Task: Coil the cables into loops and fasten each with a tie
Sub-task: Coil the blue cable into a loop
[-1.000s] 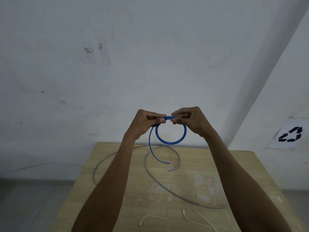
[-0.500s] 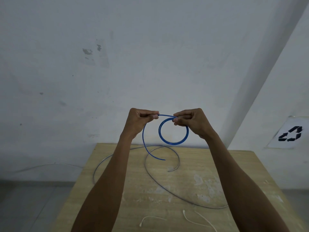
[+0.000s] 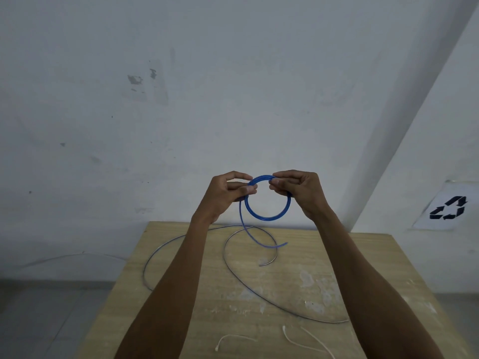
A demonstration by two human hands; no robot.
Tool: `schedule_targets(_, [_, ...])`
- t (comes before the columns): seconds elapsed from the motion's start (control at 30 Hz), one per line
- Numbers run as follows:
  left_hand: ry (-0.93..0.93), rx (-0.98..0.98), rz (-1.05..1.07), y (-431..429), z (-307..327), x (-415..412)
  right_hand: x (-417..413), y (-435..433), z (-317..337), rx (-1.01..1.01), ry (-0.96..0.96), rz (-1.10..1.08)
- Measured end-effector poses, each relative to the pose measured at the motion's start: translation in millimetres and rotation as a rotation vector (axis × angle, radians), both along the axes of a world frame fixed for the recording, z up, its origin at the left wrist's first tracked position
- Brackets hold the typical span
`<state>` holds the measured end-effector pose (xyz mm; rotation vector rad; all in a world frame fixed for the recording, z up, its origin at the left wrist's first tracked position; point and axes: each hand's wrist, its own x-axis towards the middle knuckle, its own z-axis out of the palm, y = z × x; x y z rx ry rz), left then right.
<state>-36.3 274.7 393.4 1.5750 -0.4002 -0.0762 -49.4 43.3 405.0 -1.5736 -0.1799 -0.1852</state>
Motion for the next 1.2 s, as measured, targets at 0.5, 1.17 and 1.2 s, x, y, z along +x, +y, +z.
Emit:
schedule_targets(0.5, [-0.014,-0.153,0.146,7.6,-7.8,6.1,-6.3,-5.9,-9.2,0.003,0.102,0.061])
schedule_targets(1.17, [-0.031,-0.135,0.097,0.0,-9.2,2.8,-1.8,-1.1,0.3,-0.093,0.108,0.060])
schedule_targets(1.2, [-0.030,-0.126,0.089,0.2,-9.3,2.7,-1.8,-1.7,1.1,-0.115,0.099,0.061])
